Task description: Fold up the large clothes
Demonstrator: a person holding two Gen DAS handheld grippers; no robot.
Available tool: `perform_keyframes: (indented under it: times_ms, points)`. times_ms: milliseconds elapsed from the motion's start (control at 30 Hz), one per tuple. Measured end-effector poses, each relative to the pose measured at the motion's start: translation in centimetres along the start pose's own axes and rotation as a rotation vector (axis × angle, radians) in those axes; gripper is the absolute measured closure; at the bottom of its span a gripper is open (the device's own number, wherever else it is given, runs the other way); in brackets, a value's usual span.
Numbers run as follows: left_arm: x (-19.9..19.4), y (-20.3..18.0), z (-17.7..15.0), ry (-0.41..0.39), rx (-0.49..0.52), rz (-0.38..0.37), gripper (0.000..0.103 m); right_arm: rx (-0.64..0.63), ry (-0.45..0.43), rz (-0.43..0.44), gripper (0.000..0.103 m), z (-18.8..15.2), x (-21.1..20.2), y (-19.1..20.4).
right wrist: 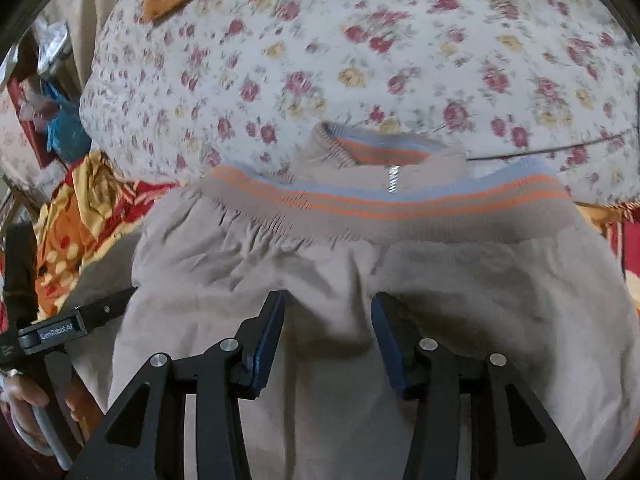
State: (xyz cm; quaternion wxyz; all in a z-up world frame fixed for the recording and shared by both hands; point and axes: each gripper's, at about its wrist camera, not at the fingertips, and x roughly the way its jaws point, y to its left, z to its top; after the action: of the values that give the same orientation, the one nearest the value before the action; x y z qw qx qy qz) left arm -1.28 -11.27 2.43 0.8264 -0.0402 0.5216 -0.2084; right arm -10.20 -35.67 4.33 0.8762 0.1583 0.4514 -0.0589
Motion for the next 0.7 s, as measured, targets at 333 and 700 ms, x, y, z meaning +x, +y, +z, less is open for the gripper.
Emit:
perform_keyframes:
  times_ms: [333,700]
  points:
    - [0.0,-0.5,0.1,-0.008,0.013,0.012,0.006,0.003,0.056,-0.011,0.055,-0.2,1.4,0.1]
    - [-1.2,-2.9,0.3,-0.047,0.084,-0.055,0.085,0.03,0.027,-0.022,0.051,-2.6,-6.2,-4.7]
